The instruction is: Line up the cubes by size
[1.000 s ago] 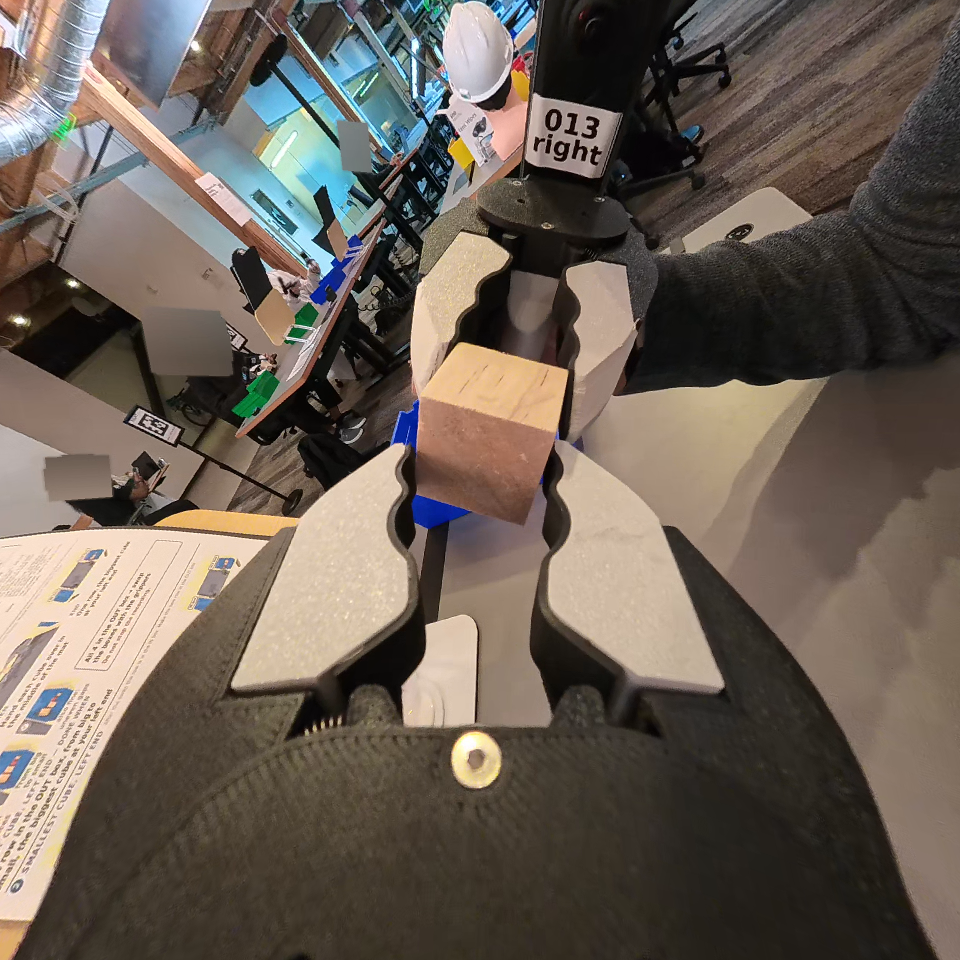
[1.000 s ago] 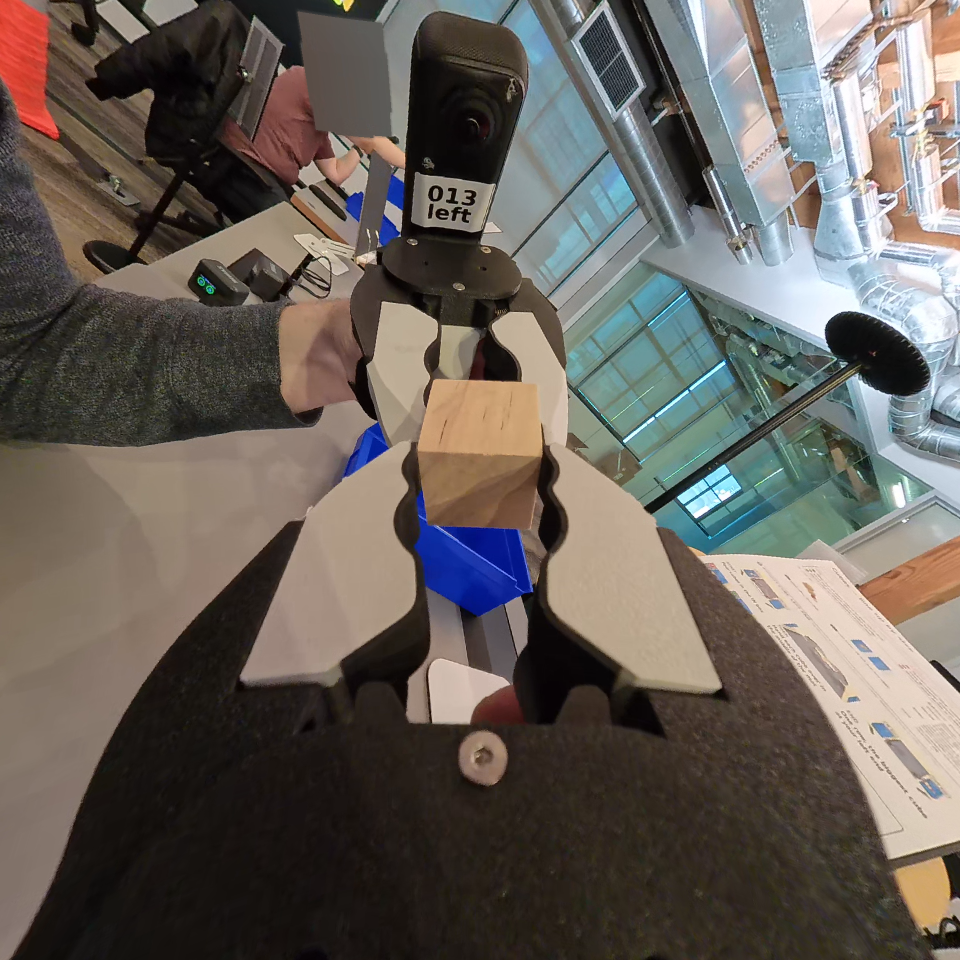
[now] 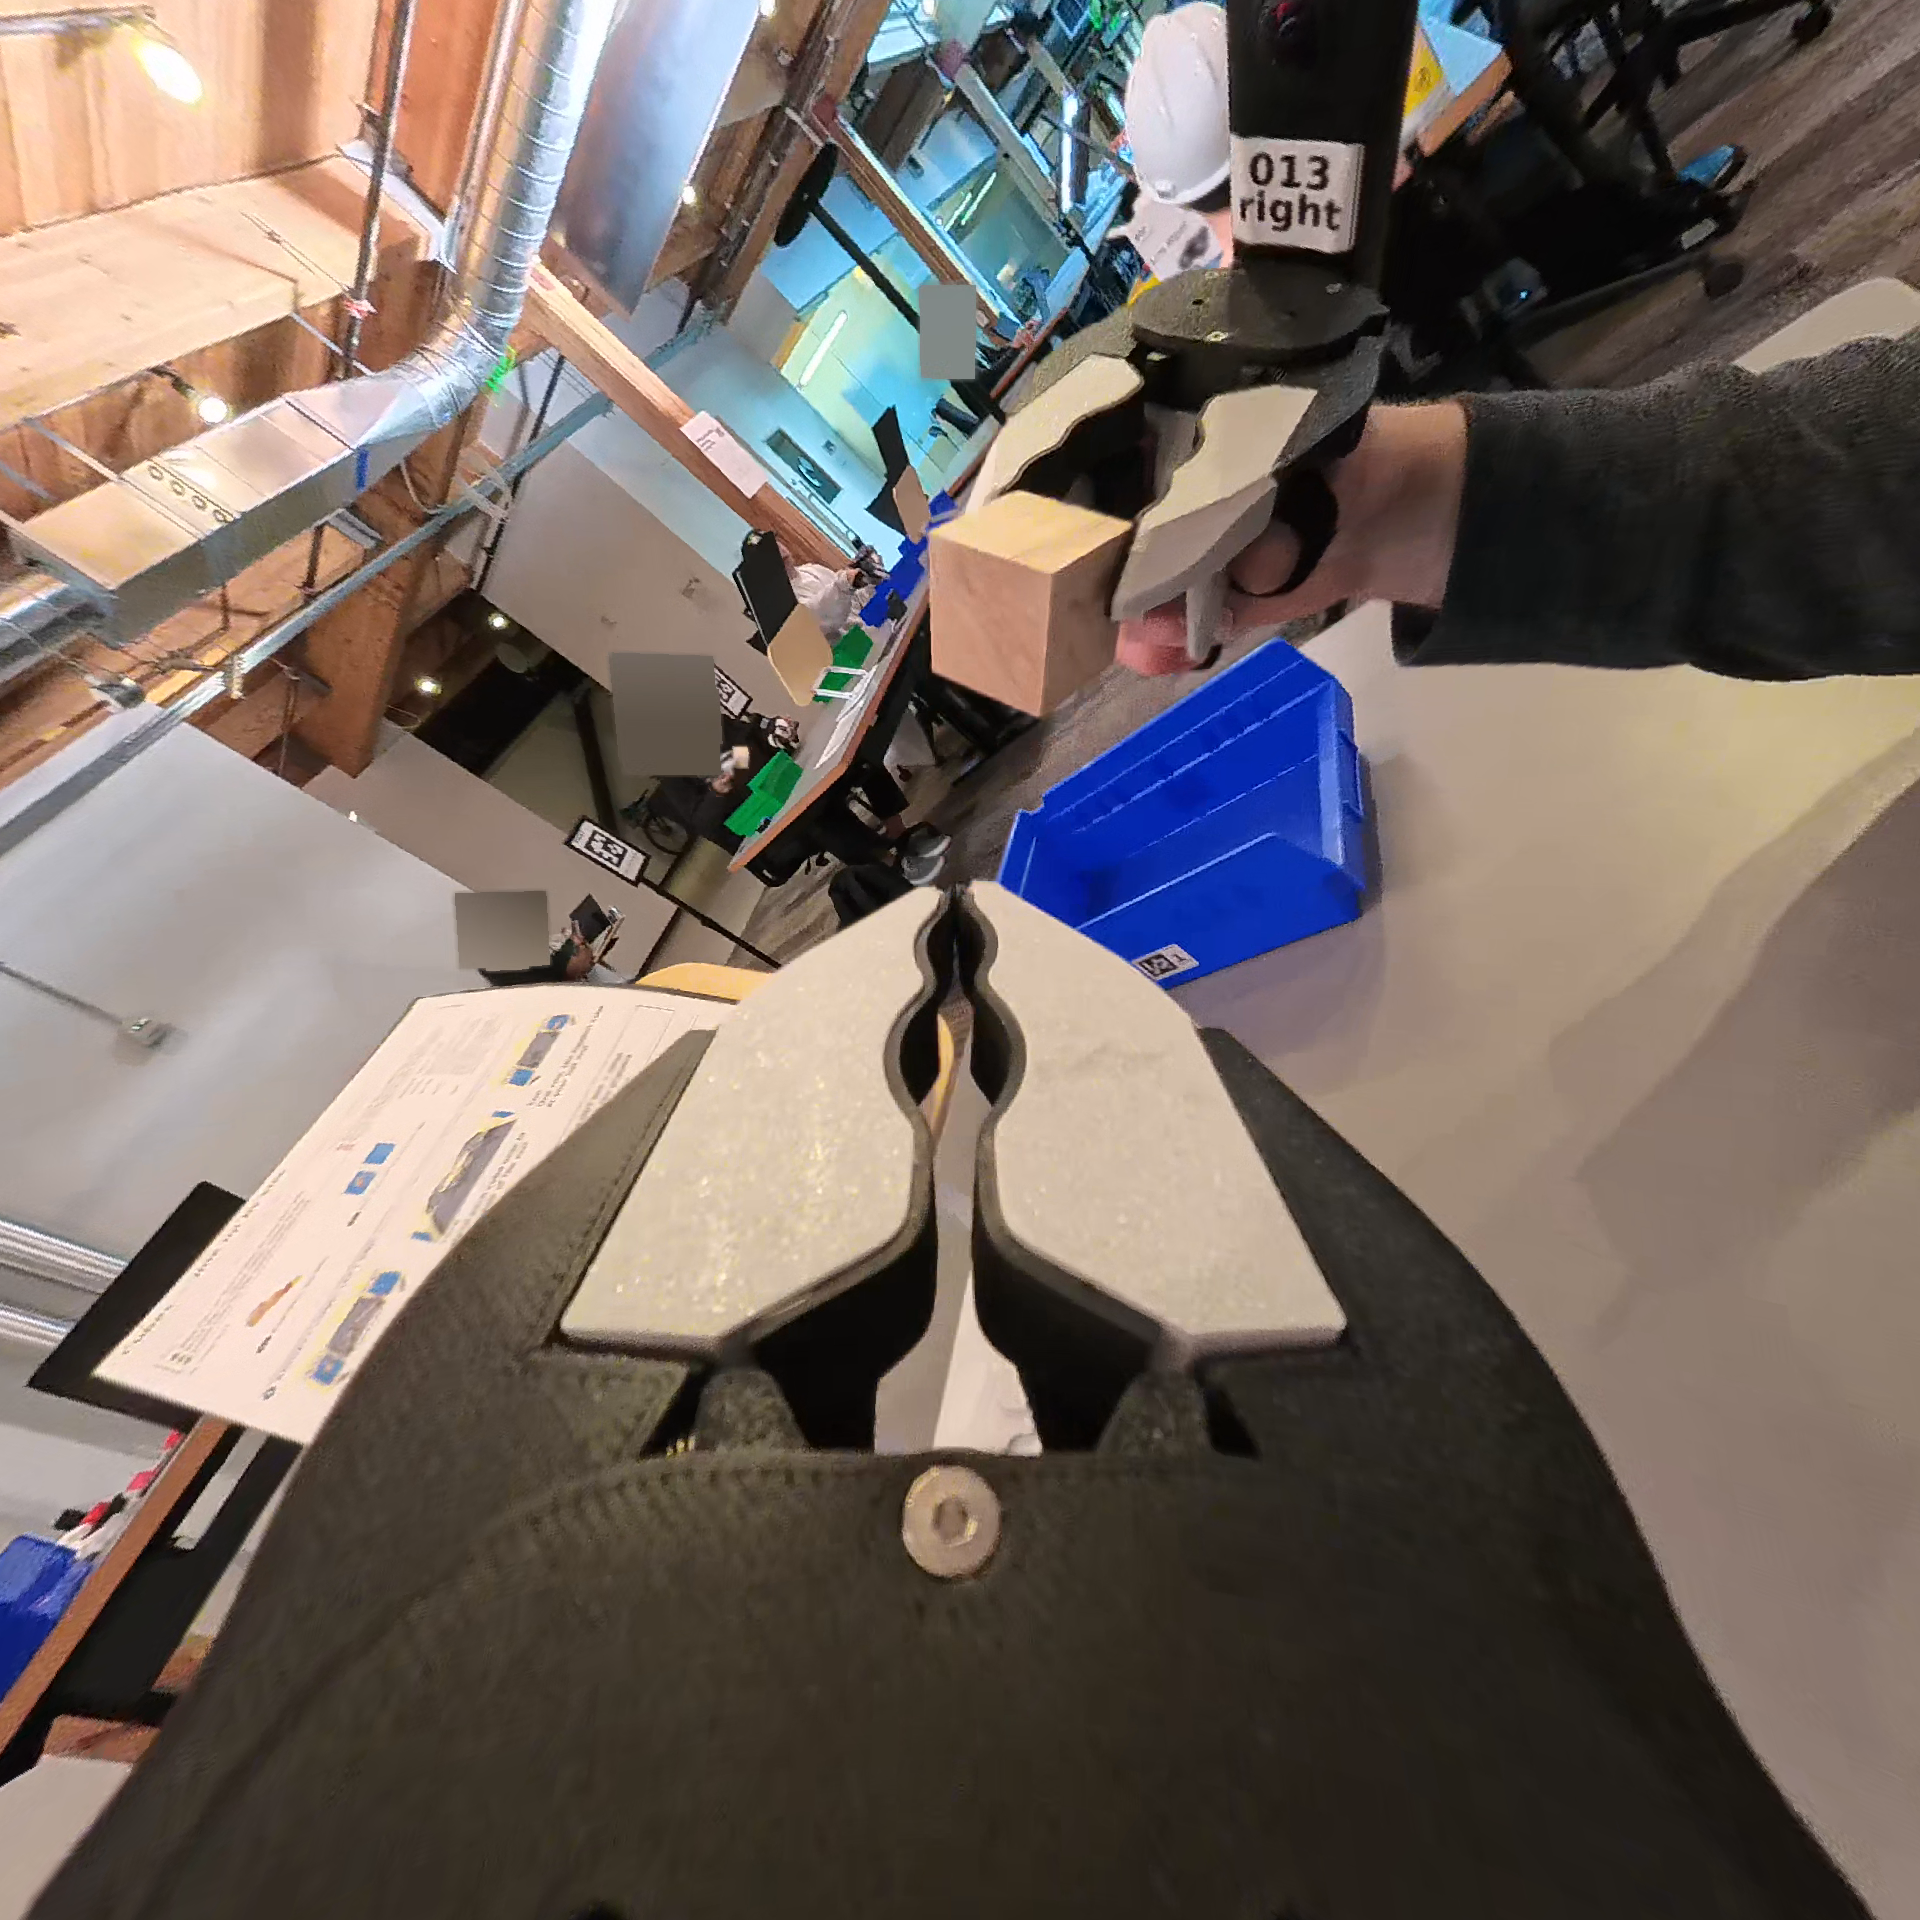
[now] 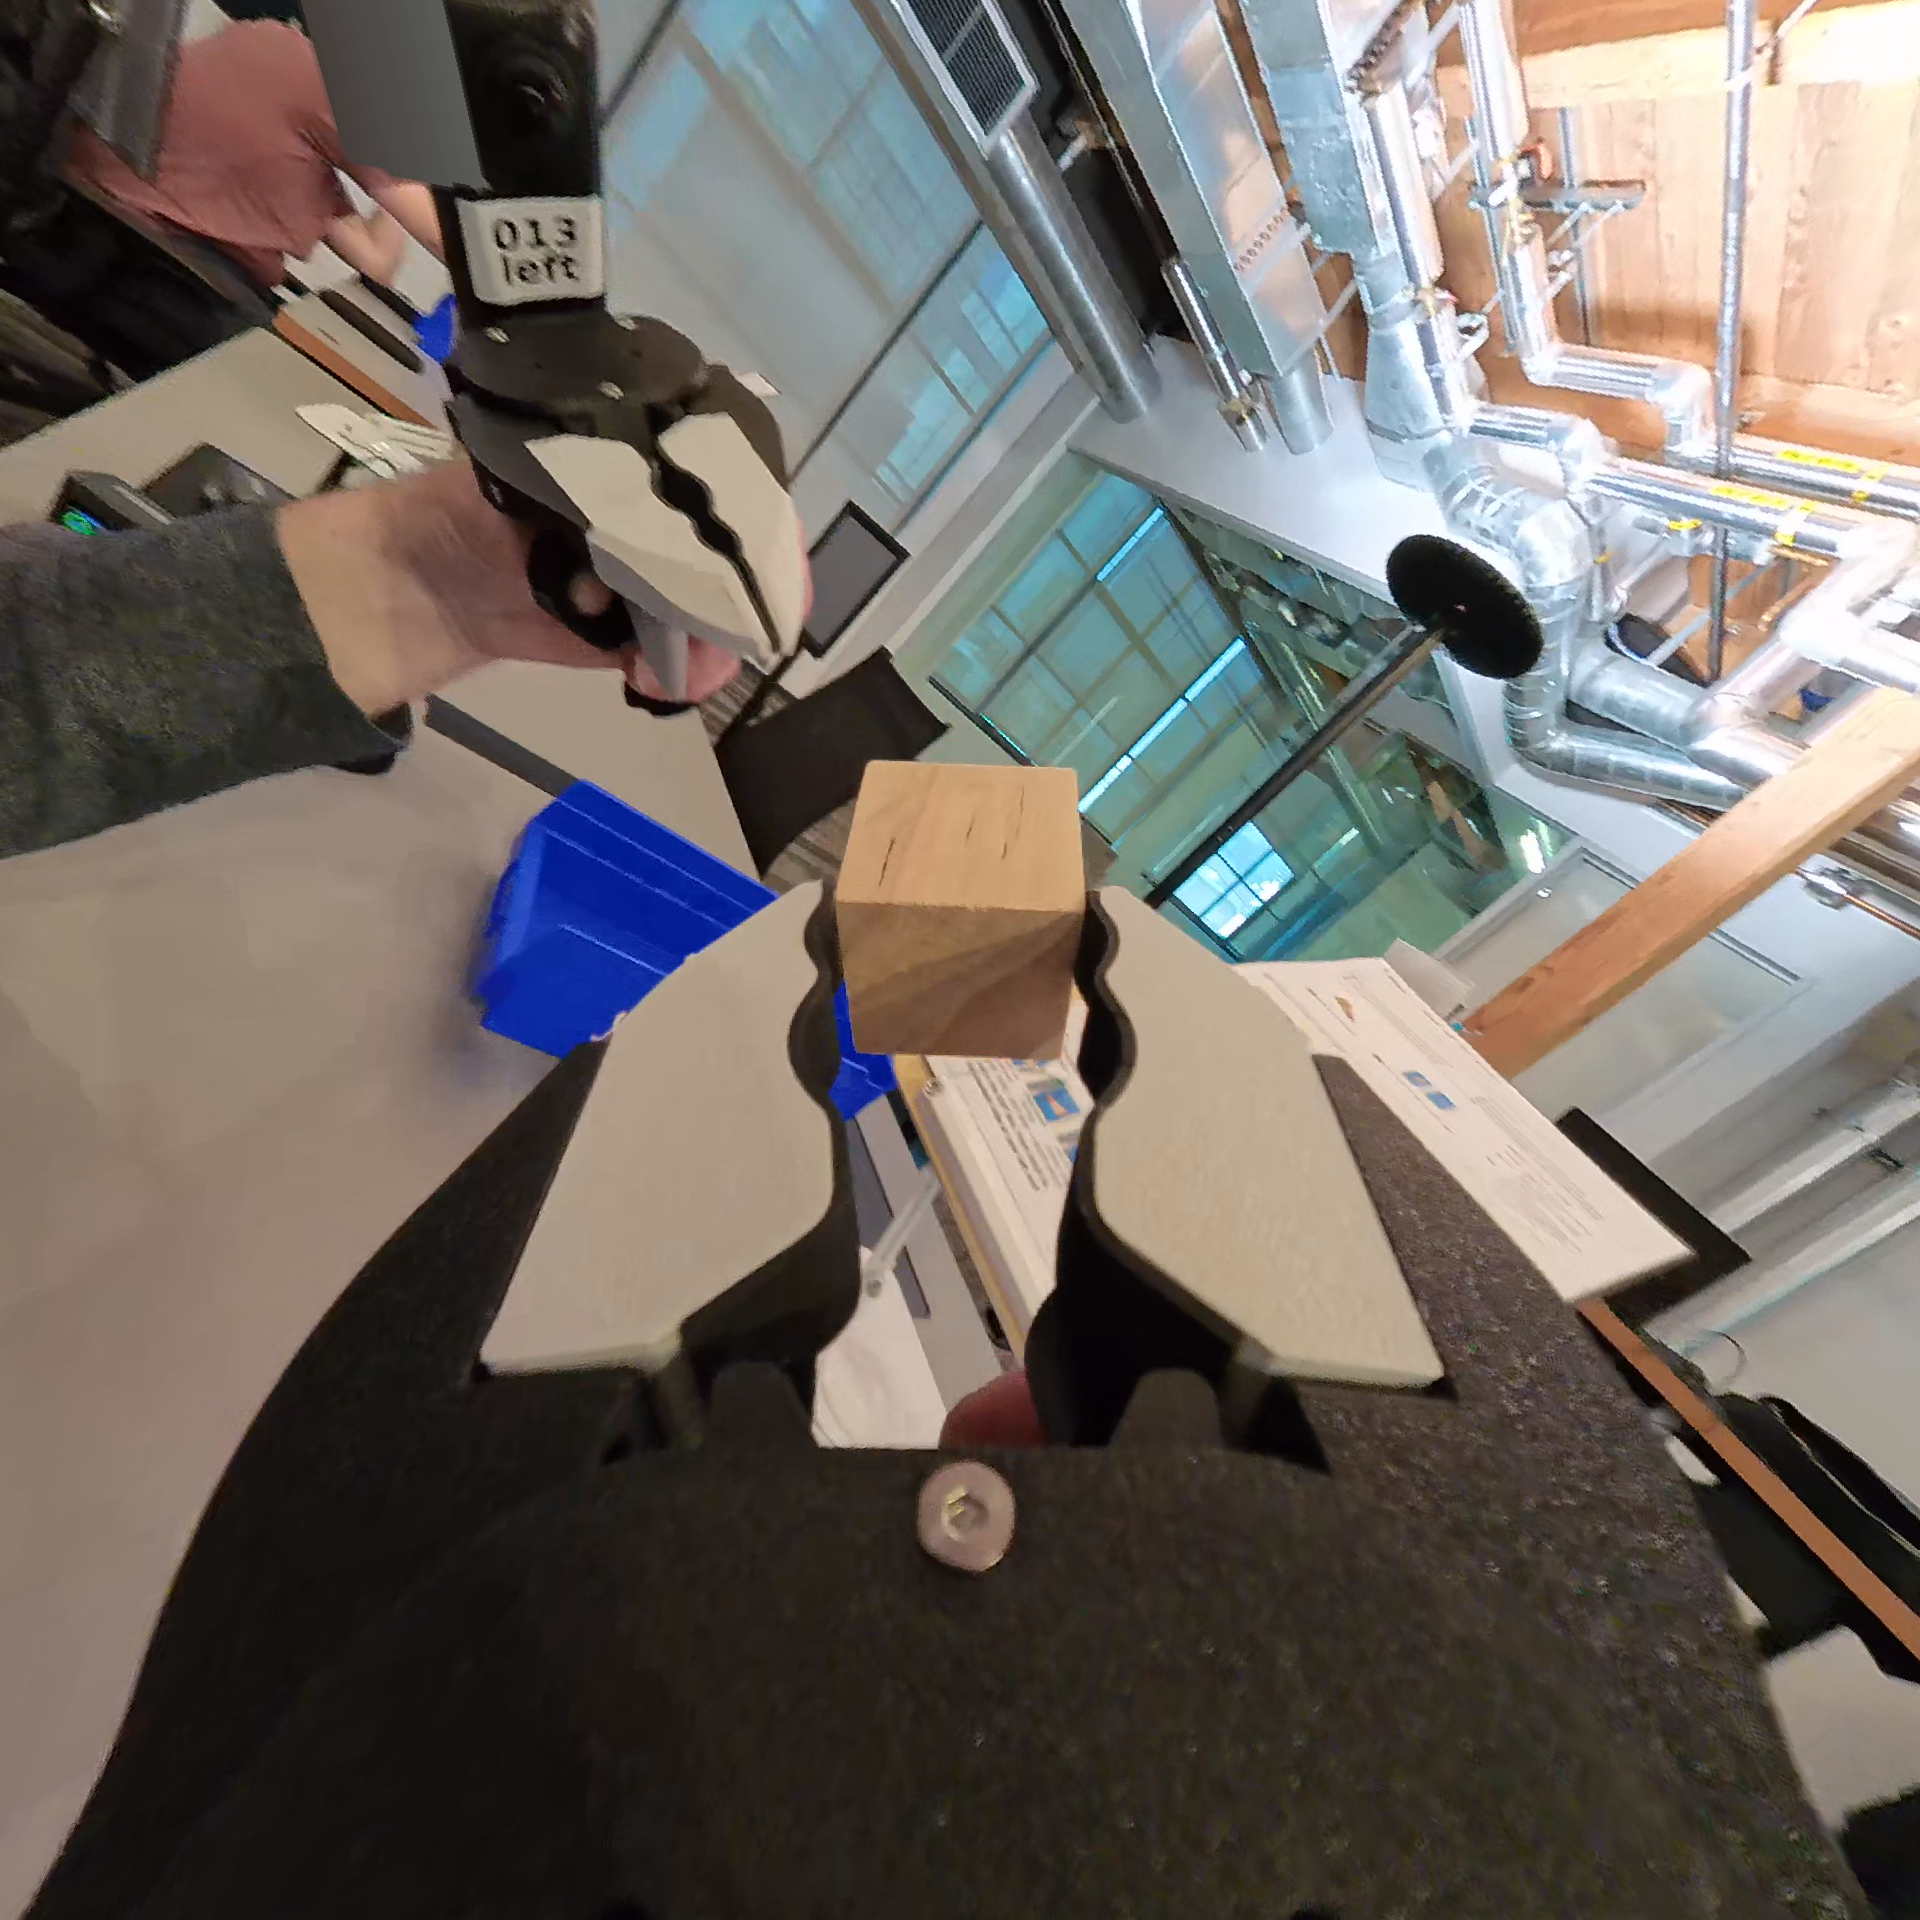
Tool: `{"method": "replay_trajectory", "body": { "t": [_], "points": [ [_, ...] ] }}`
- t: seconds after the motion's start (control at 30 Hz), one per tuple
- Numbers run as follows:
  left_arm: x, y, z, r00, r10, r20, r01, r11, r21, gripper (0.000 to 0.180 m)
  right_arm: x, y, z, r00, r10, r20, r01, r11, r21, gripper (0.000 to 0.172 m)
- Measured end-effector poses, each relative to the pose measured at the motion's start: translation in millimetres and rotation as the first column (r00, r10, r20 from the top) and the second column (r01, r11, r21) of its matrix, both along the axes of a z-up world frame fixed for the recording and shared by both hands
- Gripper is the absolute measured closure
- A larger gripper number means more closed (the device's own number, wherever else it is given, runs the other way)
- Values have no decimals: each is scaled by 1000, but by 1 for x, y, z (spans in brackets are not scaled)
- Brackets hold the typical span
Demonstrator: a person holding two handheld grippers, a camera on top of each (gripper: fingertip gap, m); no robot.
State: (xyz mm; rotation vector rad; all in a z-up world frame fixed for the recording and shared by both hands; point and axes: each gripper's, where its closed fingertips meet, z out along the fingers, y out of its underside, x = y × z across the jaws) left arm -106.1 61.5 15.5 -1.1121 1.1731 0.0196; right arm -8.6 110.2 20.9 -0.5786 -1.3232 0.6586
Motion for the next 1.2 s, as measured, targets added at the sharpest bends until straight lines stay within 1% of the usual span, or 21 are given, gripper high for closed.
{"method": "replay_trajectory", "body": {
  "t": [0.2, 0.33, 0.43, 0.53, 0.63, 0.7, 0.77, 0.87, 0.93, 1.0, 1.1, 1.2],
  "points": [
    [-11, -3, 2, 1000, 18, -6, -18, 1000, 17, 180, 18, 23, 1, 991, -133, 20, 132, 991, 25, 129],
    [-19, 0, 1, 999, 48, -13, -48, 999, 19, 180, 29, 43, -5, 968, -243, 64, 239, 969, 55, 129],
    [-26, 2, 0, 997, 71, -18, -71, 997, 17, 180, 45, 69, -20, 922, -363, 134, 355, 932, 75, 129],
    [-33, 3, 2, 997, 75, -2, -75, 997, 19, 180, 69, 102, -45, 860, -447, 245, 443, 894, 72, 129],
    [-39, 3, 4, 997, 71, 22, -72, 997, 19, 180, 97, 139, -71, 768, -506, 392, 517, 852, 86, 129],
    [-41, 4, 4, 997, 72, 30, -72, 997, 16, 180, 116, 164, -89, 686, -533, 495, 553, 824, 120, 129],
    [-42, 6, 3, 996, 79, 29, -79, 997, 11, 180, 133, 188, -108, 602, -522, 604, 570, 811, 132, 129],
    [-41, 8, 1, 996, 89, 16, -89, 996, 6, 180, 153, 219, -143, 477, -459, 750, 575, 808, 129, 129],
    [-38, 9, 0, 996, 89, 7, -89, 996, 6, 180, 162, 241, -167, 390, -432, 813, 570, 807, 155, 129],
    [-35, 9, -1, 996, 87, -2, -87, 996, 6, 180, 170, 255, -194, 298, -368, 881, 563, 813, 149, 129],
    [-33, 10, -3, 996, 89, -13, -89, 996, 4, 180, 178, 271, -227, 169, -300, 939, 549, 820, 163, 129],
    [-34, 12, -4, 995, 95, -15, -95, 995, 1, 180, 183, 282, -252, 57, -249, 967, 525, 831, 183, 129]
  ]
}}
